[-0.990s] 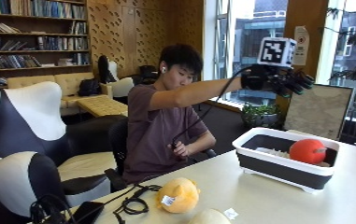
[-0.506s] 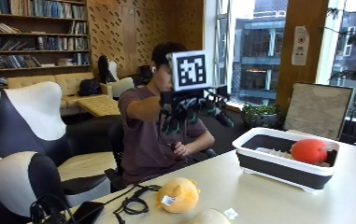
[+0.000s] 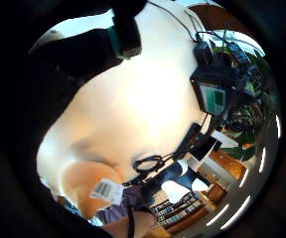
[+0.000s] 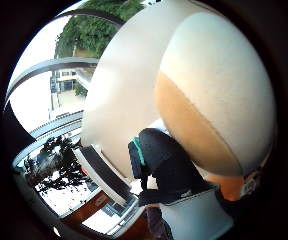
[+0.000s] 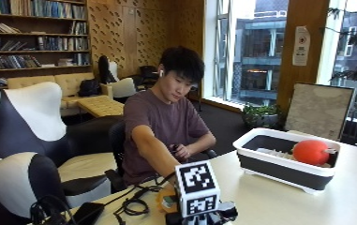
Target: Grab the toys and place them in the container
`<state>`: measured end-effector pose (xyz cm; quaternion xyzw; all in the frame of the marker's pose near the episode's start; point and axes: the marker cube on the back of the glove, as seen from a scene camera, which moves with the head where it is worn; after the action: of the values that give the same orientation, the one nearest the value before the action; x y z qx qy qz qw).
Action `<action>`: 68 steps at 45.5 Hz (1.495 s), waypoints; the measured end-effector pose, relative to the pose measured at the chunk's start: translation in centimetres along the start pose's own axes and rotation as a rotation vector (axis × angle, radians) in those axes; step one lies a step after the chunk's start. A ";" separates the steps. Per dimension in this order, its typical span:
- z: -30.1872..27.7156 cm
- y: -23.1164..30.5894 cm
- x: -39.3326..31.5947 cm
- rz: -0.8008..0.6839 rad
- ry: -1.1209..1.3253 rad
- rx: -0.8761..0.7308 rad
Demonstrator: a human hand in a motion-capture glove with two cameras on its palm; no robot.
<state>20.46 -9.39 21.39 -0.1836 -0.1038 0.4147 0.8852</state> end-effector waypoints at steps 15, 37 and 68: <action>-5.2 3.4 -6.4 -0.480 0.067 0.178; -19.6 25.5 -26.1 -0.976 0.255 0.387; 2.9 33.9 -42.6 -1.274 0.406 -0.109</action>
<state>-31.11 -21.70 8.73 -0.2050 -0.0442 -0.2375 0.9485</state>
